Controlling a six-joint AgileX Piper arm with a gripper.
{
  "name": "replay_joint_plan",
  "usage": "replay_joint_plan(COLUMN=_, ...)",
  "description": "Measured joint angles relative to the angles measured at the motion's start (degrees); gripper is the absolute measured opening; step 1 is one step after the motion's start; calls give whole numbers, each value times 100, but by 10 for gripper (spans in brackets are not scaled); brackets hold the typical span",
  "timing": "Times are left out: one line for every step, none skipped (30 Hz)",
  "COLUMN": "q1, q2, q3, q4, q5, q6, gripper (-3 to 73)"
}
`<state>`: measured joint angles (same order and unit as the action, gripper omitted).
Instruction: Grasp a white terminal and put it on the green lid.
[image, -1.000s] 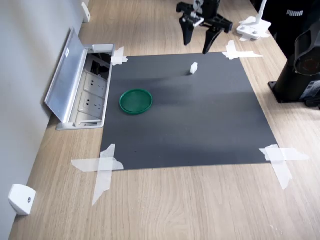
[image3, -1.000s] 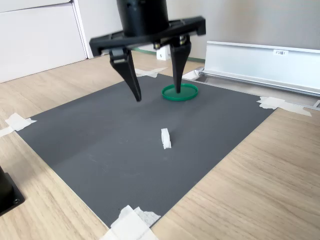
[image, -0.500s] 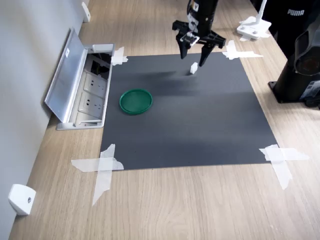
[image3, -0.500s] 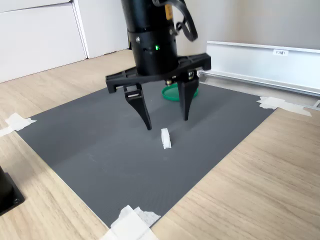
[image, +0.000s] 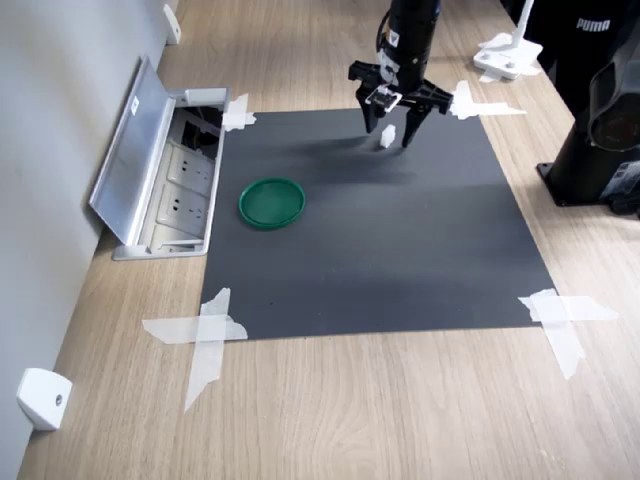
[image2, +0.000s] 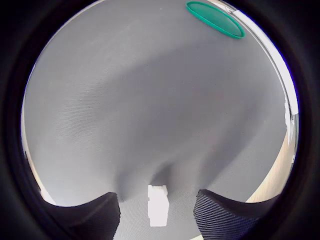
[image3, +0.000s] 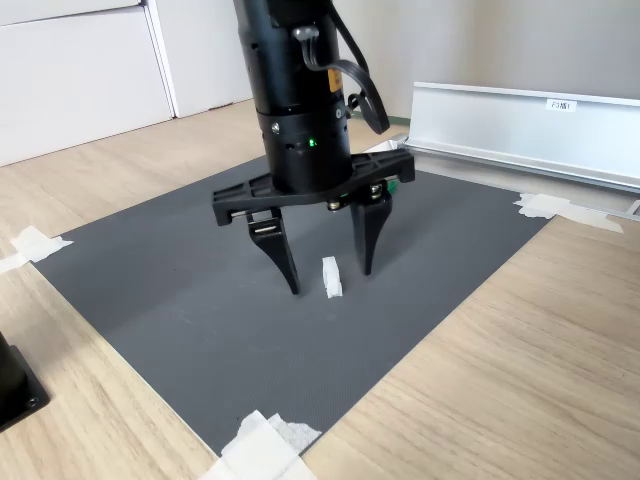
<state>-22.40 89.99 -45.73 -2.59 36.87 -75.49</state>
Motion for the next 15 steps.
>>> replay_joint_plan(q1=0, q2=9, q3=0, q4=0, q5=-1, q6=5, gripper=631)
replay_joint_plan(q1=0, q2=30, q3=0, q4=0, q5=-1, q6=5, gripper=631)
replay_joint_plan(q1=0, q2=46, q3=0, q4=0, q5=-5, q6=5, gripper=631)
replay_joint_plan(q1=0, q2=59, q3=0, q4=0, q5=-5, q6=11, gripper=631)
replay_joint_plan(q1=0, q2=74, q3=0, q4=0, q5=-7, q6=19, gripper=631)
replay_joint_plan(q1=0, q2=90, q3=0, q4=0, q5=-7, q6=30, gripper=631)
replay_joint_plan(q1=0, q2=104, q3=0, q4=0, q5=-13, q6=35, gripper=630)
replay_joint_plan(q1=0, q2=116, q3=0, q4=0, q5=-12, q6=43, gripper=627)
replay_joint_plan(q1=0, q2=123, q3=0, q4=0, q5=-19, q6=47, gripper=620)
replay_joint_plan(q1=0, q2=128, q3=0, q4=0, q5=-42, q6=47, gripper=610)
replay_joint_plan(q1=0, q2=138, q3=0, q4=0, q5=-69, q6=55, gripper=595)
replay_joint_plan(q1=0, q2=139, q3=0, q4=-10, q5=-88, q6=79, gripper=579)
replay_joint_plan(q1=0, q2=139, q3=0, q4=-15, q5=-115, q6=94, gripper=554)
replay_joint_plan(q1=0, q2=139, q3=0, q4=-15, q5=-121, q6=100, gripper=523)
replay_joint_plan(q1=0, q2=146, q3=0, q4=-21, q5=-127, q6=114, gripper=487)
